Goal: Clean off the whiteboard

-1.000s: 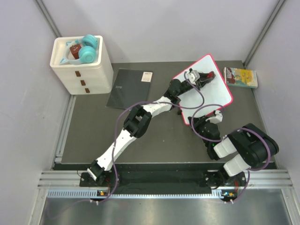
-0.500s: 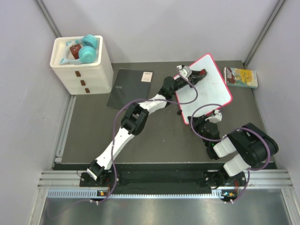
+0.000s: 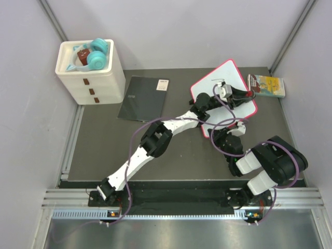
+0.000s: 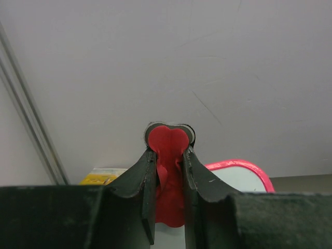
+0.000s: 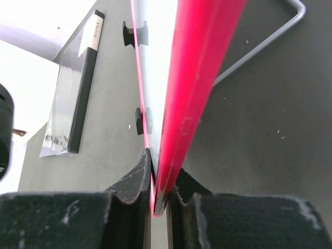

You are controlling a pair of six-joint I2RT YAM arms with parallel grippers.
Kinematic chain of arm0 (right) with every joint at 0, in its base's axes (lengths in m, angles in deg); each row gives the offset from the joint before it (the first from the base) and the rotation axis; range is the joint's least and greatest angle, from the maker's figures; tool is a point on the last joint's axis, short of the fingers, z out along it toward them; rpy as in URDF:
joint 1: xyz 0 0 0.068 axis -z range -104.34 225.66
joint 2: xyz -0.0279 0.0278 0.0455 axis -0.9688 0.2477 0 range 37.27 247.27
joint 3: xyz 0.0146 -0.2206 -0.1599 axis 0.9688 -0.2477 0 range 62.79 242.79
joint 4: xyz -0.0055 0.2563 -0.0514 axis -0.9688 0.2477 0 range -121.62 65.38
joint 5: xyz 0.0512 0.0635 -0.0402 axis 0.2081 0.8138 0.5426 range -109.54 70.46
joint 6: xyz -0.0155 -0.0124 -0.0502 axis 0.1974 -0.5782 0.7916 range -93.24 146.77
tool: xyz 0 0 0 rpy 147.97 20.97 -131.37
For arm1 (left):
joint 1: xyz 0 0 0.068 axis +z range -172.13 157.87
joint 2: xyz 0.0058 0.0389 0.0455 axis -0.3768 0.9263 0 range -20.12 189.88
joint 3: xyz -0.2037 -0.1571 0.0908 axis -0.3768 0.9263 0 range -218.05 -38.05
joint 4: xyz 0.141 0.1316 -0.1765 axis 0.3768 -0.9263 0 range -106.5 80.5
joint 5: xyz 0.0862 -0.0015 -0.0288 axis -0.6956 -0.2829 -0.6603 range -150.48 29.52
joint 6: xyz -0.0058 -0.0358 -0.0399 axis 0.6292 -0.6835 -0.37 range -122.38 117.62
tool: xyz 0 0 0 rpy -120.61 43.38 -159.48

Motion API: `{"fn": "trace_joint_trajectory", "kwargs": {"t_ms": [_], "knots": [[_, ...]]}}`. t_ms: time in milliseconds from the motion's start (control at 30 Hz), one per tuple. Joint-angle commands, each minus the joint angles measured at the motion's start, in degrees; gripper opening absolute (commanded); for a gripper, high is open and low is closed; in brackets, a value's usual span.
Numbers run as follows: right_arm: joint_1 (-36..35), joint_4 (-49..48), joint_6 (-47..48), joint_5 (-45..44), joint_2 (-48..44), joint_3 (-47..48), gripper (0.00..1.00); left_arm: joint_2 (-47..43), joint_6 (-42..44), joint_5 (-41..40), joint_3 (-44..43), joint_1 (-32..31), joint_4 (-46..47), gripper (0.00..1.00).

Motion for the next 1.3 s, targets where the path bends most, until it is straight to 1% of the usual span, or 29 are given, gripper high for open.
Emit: {"fn": "trace_joint_trajectory", "kwargs": {"t_ms": [0,33,100,200,233,367,500,633,667,767,800,867,900,967,1033,1267], "knots": [[-3.19,21.63,8.29,10.81,2.57,-2.11,0.0,0.69,6.38,-4.01,-3.28,-0.48,-8.81,0.0],[-3.19,21.8,8.29,10.72,2.48,-2.19,0.0,0.96,9.53,-6.55,-3.02,-0.21,-10.12,0.0],[-3.19,21.81,8.29,10.72,2.3,-2.37,0.0,2.1,10.95,-8.94,-2.84,0.84,-11.72,0.0],[-3.19,21.72,8.29,10.8,2.57,-2.28,0.0,3.68,10.26,-11.14,-2.75,3.21,-12.07,0.0],[-3.19,21.63,8.29,10.81,2.57,-2.28,0.0,3.86,8.44,-11.75,-2.66,3.83,-12.33,0.0],[-3.19,21.81,8.38,10.89,2.83,-2.02,0.0,4.56,9.64,-14.21,-2.22,5.76,-13.83,0.0],[-3.19,21.63,8.38,10.89,3.18,-1.93,0.0,4.65,8.69,-15.01,-1.96,7.52,-13.83,0.0],[-3.19,21.54,8.29,10.98,3.36,-1.84,0.0,3.69,5.79,-11.86,-0.73,7.7,-9.89,0.0],[-3.19,21.54,8.38,10.89,3.45,-1.76,0.0,3.34,4.91,-9.67,0.23,7.44,-9.0,0.0],[-3.19,21.72,8.38,10.98,3.36,-1.75,0.0,1.23,1.92,-6.5,3.92,6.3,-3.91,0.0],[-3.19,21.63,8.38,10.89,3.36,-1.84,0.0,0.7,1.22,-3.27,4.71,5.86,-2.77,0.0],[-3.19,21.72,8.38,10.98,3.36,-1.84,0.0,-1.14,0.25,0.27,7.26,4.89,1.36,0.0],[-3.19,21.63,8.29,10.98,3.36,-1.93,0.0,-1.93,-1.76,2.37,7.96,4.71,3.2,0.0],[-3.19,21.63,8.29,10.89,3.36,-1.93,0.0,-2.64,-5.36,2.92,9.11,4.1,8.11,0.0],[-3.28,21.63,8.29,10.98,3.45,-1.84,0.0,-3.52,-6.52,2.39,8.94,3.75,9.46,0.0],[-3.28,21.63,8.38,10.98,3.71,-1.67,0.0,-4.14,-6.44,2.57,6.57,2.34,9.03,0.0]]}}
